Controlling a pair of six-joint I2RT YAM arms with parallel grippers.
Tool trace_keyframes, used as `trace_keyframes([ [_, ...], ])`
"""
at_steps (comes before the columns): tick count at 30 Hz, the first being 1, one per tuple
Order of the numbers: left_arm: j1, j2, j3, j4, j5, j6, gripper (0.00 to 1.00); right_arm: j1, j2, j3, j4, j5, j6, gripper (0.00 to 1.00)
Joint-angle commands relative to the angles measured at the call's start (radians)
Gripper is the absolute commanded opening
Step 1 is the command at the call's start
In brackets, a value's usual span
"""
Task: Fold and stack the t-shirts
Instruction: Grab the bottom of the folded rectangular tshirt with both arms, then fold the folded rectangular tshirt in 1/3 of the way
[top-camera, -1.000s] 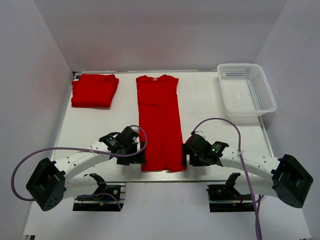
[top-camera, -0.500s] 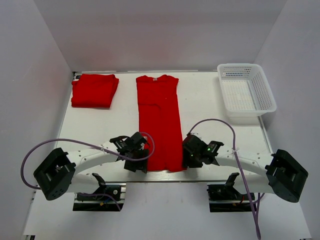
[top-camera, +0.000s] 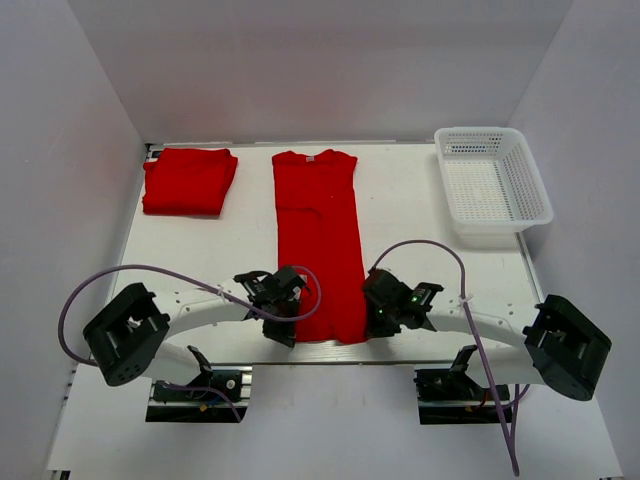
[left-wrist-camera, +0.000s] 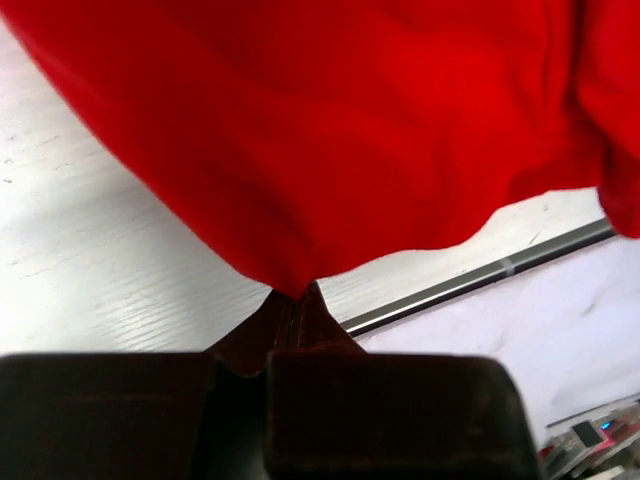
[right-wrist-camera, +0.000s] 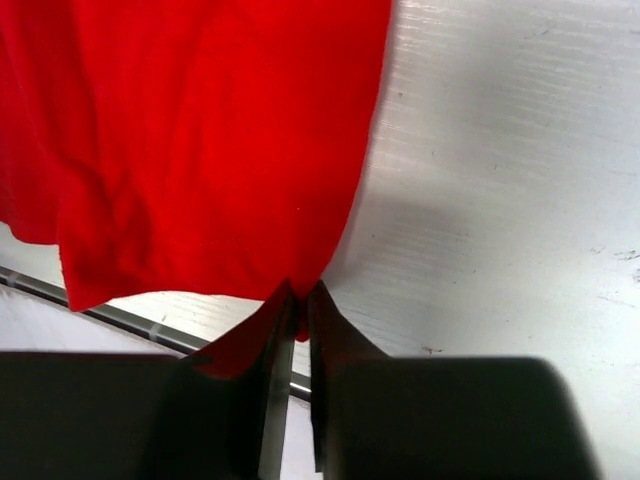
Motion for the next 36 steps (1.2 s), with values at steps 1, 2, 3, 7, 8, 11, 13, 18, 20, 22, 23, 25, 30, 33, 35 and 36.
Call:
trace_keyframes([
  [1,-0.018,0.018,0.004,-0.012,-0.052,0.013,0.00,0.006,-0.004,-0.005,-0.013,0.004,0.004,0.10],
  [2,-0.018,0.018,0.013,-0.026,-0.064,0.013,0.00,0.008,-0.021,-0.005,-0.012,0.004,0.004,0.04],
  [3,-0.018,0.018,0.030,-0.026,-0.064,0.013,0.00,0.008,-0.027,-0.002,-0.018,0.008,-0.012,0.02],
  [7,-0.018,0.006,0.099,-0.064,-0.087,0.034,0.00,0.008,-0.035,0.030,-0.036,0.073,-0.033,0.00],
  [8,-0.018,0.006,0.134,-0.078,-0.102,0.045,0.00,0.005,-0.029,0.047,-0.042,0.093,-0.047,0.00],
  [11,0.008,0.017,0.195,-0.107,-0.113,0.055,0.00,0.006,-0.011,0.093,-0.065,0.130,-0.081,0.00],
  [13,0.008,0.026,0.223,-0.126,-0.150,0.056,0.00,0.002,0.008,0.145,-0.082,0.175,-0.098,0.00],
  [18,0.017,0.072,0.340,-0.173,-0.245,0.056,0.00,-0.008,0.083,0.237,-0.101,0.251,-0.134,0.00],
  [20,0.042,0.102,0.378,-0.173,-0.280,0.056,0.00,-0.017,0.110,0.286,-0.108,0.289,-0.164,0.00],
  [22,0.055,0.118,0.423,-0.198,-0.311,0.046,0.00,-0.018,0.126,0.338,-0.118,0.332,-0.182,0.00],
  [23,0.069,0.127,0.432,-0.198,-0.320,0.046,0.00,-0.029,0.140,0.349,-0.134,0.338,-0.185,0.00],
  [25,0.079,0.127,0.441,-0.210,-0.341,0.034,0.00,-0.038,0.167,0.387,-0.135,0.354,-0.203,0.00],
  [30,0.150,0.127,0.485,-0.155,-0.355,0.077,0.00,-0.075,0.227,0.469,-0.127,0.366,-0.243,0.00],
  [33,0.192,0.173,0.539,-0.146,-0.368,0.109,0.00,-0.100,0.275,0.525,-0.133,0.375,-0.253,0.00],
  [35,0.215,0.214,0.561,-0.136,-0.383,0.131,0.00,-0.118,0.296,0.556,-0.127,0.384,-0.254,0.00],
  [36,0.227,0.228,0.584,-0.136,-0.383,0.141,0.00,-0.121,0.301,0.561,-0.121,0.387,-0.254,0.00],
])
